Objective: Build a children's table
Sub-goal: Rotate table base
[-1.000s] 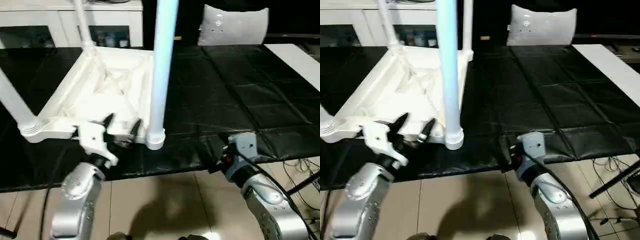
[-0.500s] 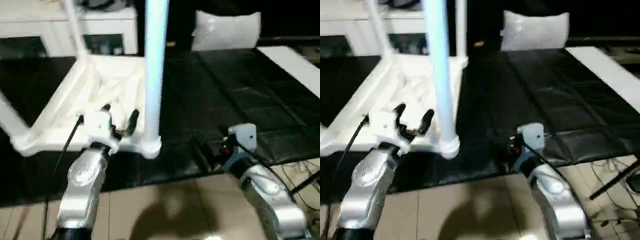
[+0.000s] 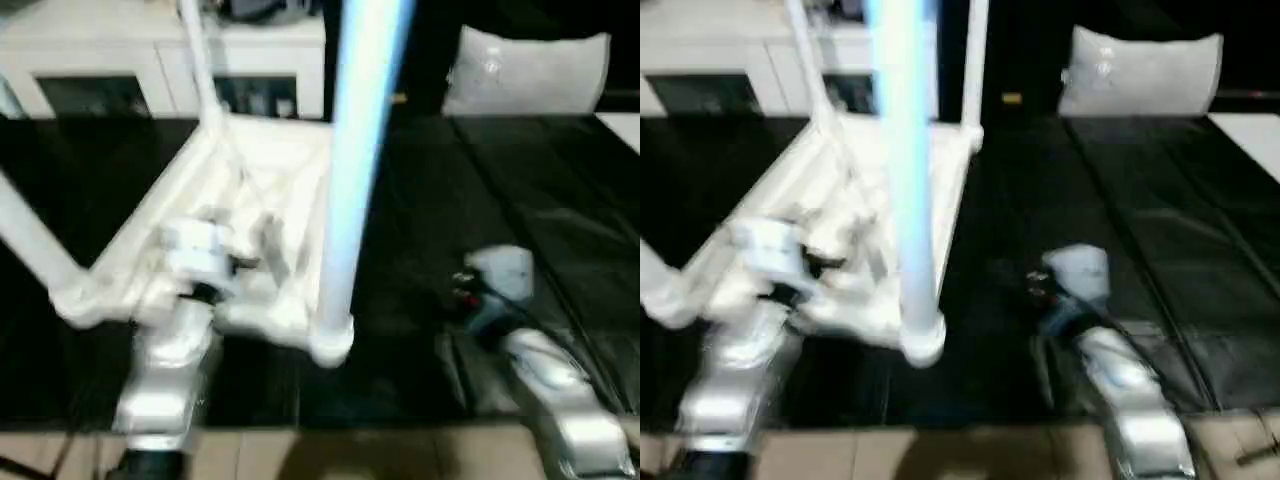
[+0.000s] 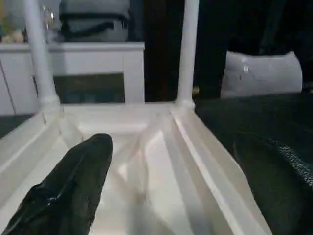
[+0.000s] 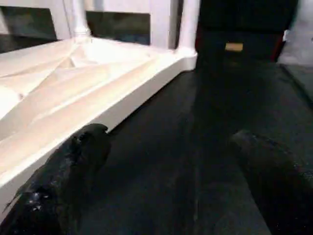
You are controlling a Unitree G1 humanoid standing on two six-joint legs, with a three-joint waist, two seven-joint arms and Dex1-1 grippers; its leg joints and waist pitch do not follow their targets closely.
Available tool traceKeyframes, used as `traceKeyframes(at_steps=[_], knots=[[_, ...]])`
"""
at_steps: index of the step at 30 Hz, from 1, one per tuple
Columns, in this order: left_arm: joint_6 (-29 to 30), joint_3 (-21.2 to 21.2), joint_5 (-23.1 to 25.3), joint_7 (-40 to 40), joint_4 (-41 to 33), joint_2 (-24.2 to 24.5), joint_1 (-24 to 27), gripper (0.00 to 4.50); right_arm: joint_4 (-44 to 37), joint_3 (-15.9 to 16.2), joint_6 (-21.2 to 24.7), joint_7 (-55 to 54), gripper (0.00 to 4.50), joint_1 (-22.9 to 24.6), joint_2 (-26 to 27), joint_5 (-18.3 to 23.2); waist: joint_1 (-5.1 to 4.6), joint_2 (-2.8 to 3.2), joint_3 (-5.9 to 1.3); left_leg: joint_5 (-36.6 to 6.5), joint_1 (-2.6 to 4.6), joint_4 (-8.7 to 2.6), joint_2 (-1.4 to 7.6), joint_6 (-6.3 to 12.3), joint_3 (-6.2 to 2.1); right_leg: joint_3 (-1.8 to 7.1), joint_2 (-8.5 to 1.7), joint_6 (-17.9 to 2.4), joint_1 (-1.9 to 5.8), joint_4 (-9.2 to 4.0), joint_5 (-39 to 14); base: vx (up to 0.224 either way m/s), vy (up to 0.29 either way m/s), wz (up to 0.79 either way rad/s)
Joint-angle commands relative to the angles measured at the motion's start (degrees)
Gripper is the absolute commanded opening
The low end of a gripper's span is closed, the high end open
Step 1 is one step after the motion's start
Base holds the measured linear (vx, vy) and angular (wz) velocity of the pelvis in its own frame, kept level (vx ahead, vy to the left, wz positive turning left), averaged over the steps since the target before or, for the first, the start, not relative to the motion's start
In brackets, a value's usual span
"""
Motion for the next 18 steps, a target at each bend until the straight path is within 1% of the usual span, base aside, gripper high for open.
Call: traceKeyframes(at_steps=[1, 2, 3, 4, 5, 6, 7, 8, 9, 10, 11, 12, 13, 14, 15, 16, 17, 18], knots=[[0.05, 1.17, -0.05, -0.14, 1.47, 0.46, 0.03, 4.44, -0.92, 0.76, 0.54, 1.20, 4.50, 0.16, 0.01, 0.47, 0.59, 0.29, -3.44, 18.04, -1.24, -2.74, 3.10, 2.29, -0.18, 2.31, -3.46, -3.94, 4.61, -2.51, 48.56, 0.000, 0.000, 0.00], [0.04, 1.38, -0.14, -0.32, 2.22, 0.41, -0.75, 4.44, -1.06, 0.74, 1.60, 0.58, 4.50, 0.08, -0.47, 0.31, 0.25, 0.47, -3.38, 17.74, -1.10, -3.17, 4.15, 2.05, -0.80, 2.27, -3.64, -5.11, 4.66, -2.28, 44.91, 0.000, 0.000, 0.00], [-0.25, 1.82, -0.98, -1.65, 4.20, 0.61, -2.33, 4.44, -0.97, 0.14, 3.35, 1.16, 4.50, 0.00, -1.16, 1.66, 0.01, 0.61, -3.02, 15.21, -0.85, -3.96, 5.07, 1.23, -1.34, 1.97, -3.95, -7.22, 4.67, -3.37, 35.36, 0.000, 0.000, 0.00], [-0.26, 1.82, -0.99, -1.67, 4.23, 0.61, -2.35, 4.44, -0.97, 0.13, 3.37, 1.18, 4.50, 0.00, -1.17, 1.68, -0.04, 0.74, -2.51, 8.21, 0.00, -4.53, 5.83, 0.91, -1.50, 2.10, -4.56, -10.06, 4.10, -4.66, 23.57, 0.000, 0.000, 0.00], [-0.38, 1.94, -1.86, -3.67, 5.57, 1.11, -3.50, 4.44, -0.69, 0.08, 2.96, 2.36, 4.50, -0.02, -1.98, 2.20, -0.16, 0.58, -2.25, 4.47, 0.10, -4.94, 6.03, 0.98, -1.40, 2.21, -4.89, -11.43, 4.17, -5.14, 18.18, 0.000, 0.000, 0.00], [-0.43, 1.98, -2.69, -5.50, 6.73, 1.68, -4.59, 4.44, -0.44, 0.00, 2.32, 3.40, 4.50, -0.06, -2.65, 2.40, -0.06, 0.68, -1.84, -1.09, 0.20, -5.45, 6.08, 0.95, -1.17, 2.46, -5.27, -13.11, 4.21, -5.80, 10.28, 0.000, 0.000, 0.00], [-0.32, 1.94, -3.54, -7.11, 7.78, 2.48, -5.78, 4.44, -0.20, -0.17, 1.39, 4.13, 4.50, -0.16, -3.10, 2.22, -0.17, 0.65, -1.71, -3.48, 0.28, -5.62, 6.11, 0.86, -0.95, 2.72, -5.43, -13.88, 4.11, -6.15, 6.46, 0.000, 0.000, 0.00], [0.92, 2.13, -5.38, -9.69, 9.22, 3.59, -7.51, 4.44, 0.03, -0.31, 0.81, 4.93, 4.50, -0.35, -3.77, 1.84, -0.20, 0.65, -1.52, -4.84, 0.25, -5.86, 6.16, 0.96, -0.83, 2.79, -5.51, -14.03, 4.01, -6.30, 4.61, -0.056, 0.031, 0.01], [2.11, 2.21, -6.82, -12.17, 10.52, 4.68, -9.05, 4.44, 0.29, -0.59, 0.37, 5.53, 4.50, -0.57, -4.26, 1.68, -0.17, 0.58, -1.25, -8.41, 0.53, -6.11, 5.99, 0.74, -0.40, 2.92, -5.60, -13.86, 3.57, -6.78, -0.62, -0.056, 0.031, 0.01], [2.15, 2.23, -7.03, -13.88, 12.36, 5.75, -10.88, 4.44, 0.69, -0.92, 0.13, 6.33, 4.50, -0.90, -4.92, 1.76, -0.33, 0.37, -0.94, -11.76, 0.63, -6.40, 5.83, 0.58, -0.02, 3.02, -5.62, -13.37, 3.31, -7.35, -5.95, -0.072, 0.021, 0.03], [1.49, 2.27, -7.12, -15.77, 14.37, 6.59, -12.73, 4.44, 1.33, -1.04, -0.31, 7.48, 4.50, -1.31, -6.00, 1.65, -0.13, 0.95, -0.87, -13.34, 0.81, -6.49, 5.80, 0.17, 0.00, 3.00, -5.67, -13.10, 3.14, -7.40, -8.47, -0.072, 0.015, 0.05], [0.77, 2.27, -6.99, -16.85, 15.64, 7.07, -13.84, 4.44, 1.73, -1.08, -0.65, 8.22, 4.50, -1.53, -6.69, 1.55, -0.22, 0.96, -0.74, -15.81, 0.97, -6.60, 5.72, -0.23, 0.19, 3.03, -5.78, -12.09, 2.89, -7.96, -13.14, -0.072, 0.015, 0.05], [0.62, 2.21, -7.16, -17.92, 16.14, 7.40, -14.43, 4.44, 1.92, -1.04, -0.79, 8.81, 4.50, -1.70, -7.17, 1.58, -0.24, 0.55, -0.74, -15.68, 0.78, -6.63, 5.92, -0.16, 0.49, 3.12, -6.00, -11.49, 2.83, -8.20, -14.86, -0.064, 0.018, 0.04], [0.85, 1.99, -7.76, -20.34, 16.64, 8.08, -15.34, 4.44, 2.15, -0.94, -0.94, 9.95, 4.50, -2.04, -8.02, 1.79, -0.19, 1.44, -0.57, -15.79, 0.66, -6.73, 5.85, -0.23, 0.48, 3.13, -6.08, -11.32, 2.73, -8.24, -16.05, 0.000, 0.000, 0.00], [1.72, 1.02, -8.80, -25.38, 16.85, 9.55, -16.47, 4.44, 2.53, -0.57, -1.46, 12.52, 4.50, -2.54, -9.69, 2.34, -0.28, 1.02, -0.78, -15.07, 0.63, -6.78, 6.08, -0.17, 0.60, 3.15, -6.07, -11.19, 2.71, -8.36, -15.48, 0.000, 0.000, 0.00], [2.02, 0.53, -9.04, -27.28, 16.98, 10.18, -16.88, 4.44, 2.71, -0.41, -1.67, 13.57, 4.50, -2.72, -10.38, 2.56, -0.27, 1.00, -1.01, -13.70, 0.38, -6.79, 6.08, 0.20, 0.58, 3.13, -6.04, -11.27, 2.99, -8.08, -13.85, 0.000, 0.000, 0.00], [2.81, -0.81, -9.13, -31.00, 17.02, 11.69, -17.40, 4.44, 2.89, -0.10, -1.93, 15.50, 4.50, -2.93, -11.78, 2.82, -0.09, 1.70, -1.35, -10.10, 0.31, -6.57, 6.23, 0.86, 0.70, 3.16, -6.02, -12.18, 2.95, -7.54, -8.38, 0.000, 0.000, 0.00], [2.50, -2.66, -8.46, -34.70, 17.45, 13.54, -17.93, 4.44, 3.21, 0.05, -2.34, 17.28, 4.50, -3.16, -13.23, 2.83, -0.07, 1.45, -1.52, -7.17, 0.23, -6.46, 6.26, 2.04, 0.80, 3.04, -5.94, -13.11, 3.09, -7.31, -3.66, 0.000, 0.000, 0.00]])
